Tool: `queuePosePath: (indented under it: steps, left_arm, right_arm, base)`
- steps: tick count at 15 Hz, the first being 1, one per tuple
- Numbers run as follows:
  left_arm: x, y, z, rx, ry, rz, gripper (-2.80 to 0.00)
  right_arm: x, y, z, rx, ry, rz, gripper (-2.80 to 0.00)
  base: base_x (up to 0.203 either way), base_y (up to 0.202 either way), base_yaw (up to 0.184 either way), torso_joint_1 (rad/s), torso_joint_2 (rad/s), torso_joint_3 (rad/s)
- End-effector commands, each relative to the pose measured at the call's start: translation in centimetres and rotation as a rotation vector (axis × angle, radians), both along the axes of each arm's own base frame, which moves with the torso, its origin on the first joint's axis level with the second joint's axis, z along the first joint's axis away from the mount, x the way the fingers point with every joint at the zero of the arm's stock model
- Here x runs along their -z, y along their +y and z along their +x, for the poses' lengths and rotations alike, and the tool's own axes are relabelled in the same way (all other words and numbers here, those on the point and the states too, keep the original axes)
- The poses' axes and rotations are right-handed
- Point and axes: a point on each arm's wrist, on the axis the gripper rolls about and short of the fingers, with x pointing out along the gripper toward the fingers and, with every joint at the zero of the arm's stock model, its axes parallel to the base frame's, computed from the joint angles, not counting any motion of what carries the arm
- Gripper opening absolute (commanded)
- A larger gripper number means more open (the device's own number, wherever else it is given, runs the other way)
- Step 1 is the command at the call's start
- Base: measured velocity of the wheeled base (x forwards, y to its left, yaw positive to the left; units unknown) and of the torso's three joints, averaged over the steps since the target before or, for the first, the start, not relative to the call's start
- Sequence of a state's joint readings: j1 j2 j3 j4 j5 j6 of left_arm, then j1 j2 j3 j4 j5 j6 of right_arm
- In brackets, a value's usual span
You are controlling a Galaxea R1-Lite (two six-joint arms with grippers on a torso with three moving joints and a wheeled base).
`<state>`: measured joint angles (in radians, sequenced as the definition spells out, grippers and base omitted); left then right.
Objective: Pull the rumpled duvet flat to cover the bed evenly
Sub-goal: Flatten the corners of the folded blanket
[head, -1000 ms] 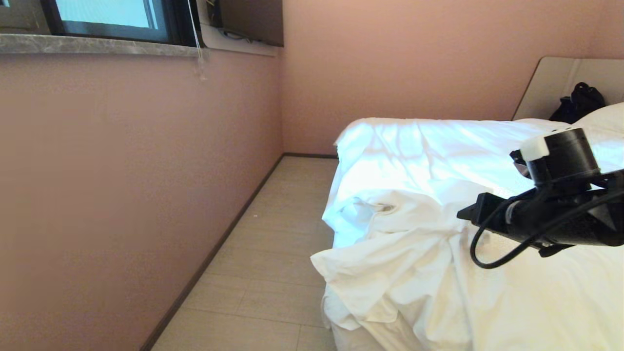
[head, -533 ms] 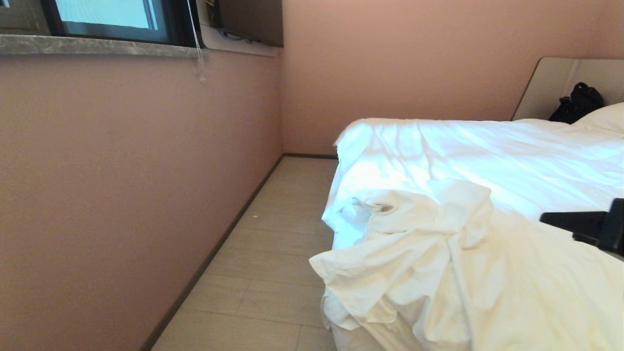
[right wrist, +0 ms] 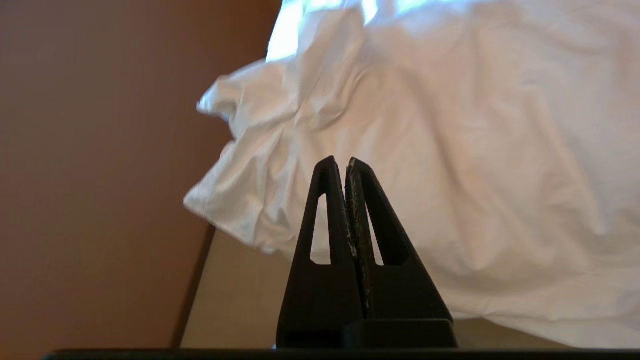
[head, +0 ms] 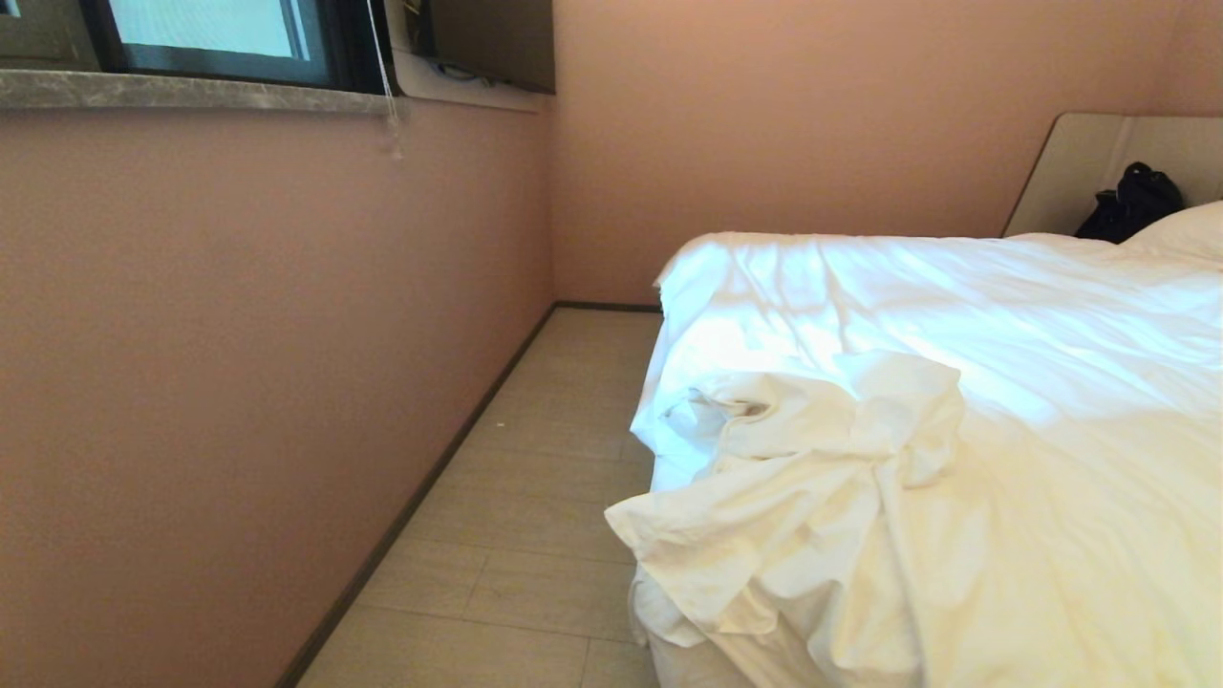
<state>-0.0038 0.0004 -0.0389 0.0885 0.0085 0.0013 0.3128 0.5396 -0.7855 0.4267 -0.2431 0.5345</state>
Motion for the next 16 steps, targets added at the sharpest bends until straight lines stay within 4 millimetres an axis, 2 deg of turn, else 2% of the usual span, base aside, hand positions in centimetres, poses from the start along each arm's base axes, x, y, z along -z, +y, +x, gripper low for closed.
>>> queuePosePath:
  steps: [1,3,4,7,9,11,14,16]
  left_arm:
    - [0.0,0.0,0.0,0.0,-0.001,0.0,-2.8]
    - [0.0,0.0,0.0,-0.001,0.001,0.0,-2.8]
    - [0.0,0.0,0.0,-0.001,0.001,0.0,-2.8]
    - [0.0,0.0,0.0,-0.001,0.001,0.0,-2.8]
    - [0.0,0.0,0.0,-0.001,-0.001,0.0,-2.8]
    - [0.0,0.0,0.0,0.0,0.001,0.0,-2.8]
    - [0.0,0.0,0.0,0.0,0.0,0.0,-2.8]
    - [0.0,0.0,0.0,-0.001,0.001,0.0,-2.8]
  right_arm:
    - [1.5,-1.4,-4.8,0.181,-0.108,0.015,-2.8]
    - [2.5,-1.4,-6.3,0.389,-0.104,-0.002,-2.8]
    - [2.9,-1.5,-6.3,0.464,-0.088,-0.014,-2.8]
    - [2.8,-1.3,-6.4,0.537,-0.077,-0.034,-2.8]
    - [2.3,-0.4,-6.5,0.641,-0.075,-0.073,-2.8]
    - [2.4,0.2,-6.8,0.567,-0.092,-0.089,-2.8]
    - [3.9,0.3,-5.6,0.484,-0.064,-0.057,-2.8]
    - [4.5,0.2,-5.1,0.487,-0.038,-0.079,-2.8]
  base:
    - [0.0,0.0,0.0,0.0,0.0,0.0]
    - [0.0,0.0,0.0,0.0,0.0,0.0]
    - [0.0,0.0,0.0,0.0,0.0,0.0]
    - [0.0,0.0,0.0,0.0,0.0,0.0]
    - [0.0,0.0,0.0,0.0,0.0,0.0]
    - [0.0,0.0,0.0,0.0,0.0,0.0]
    - [0.0,0.0,0.0,0.0,0.0,0.0]
    - [0.0,0.0,0.0,0.0,0.0,0.0]
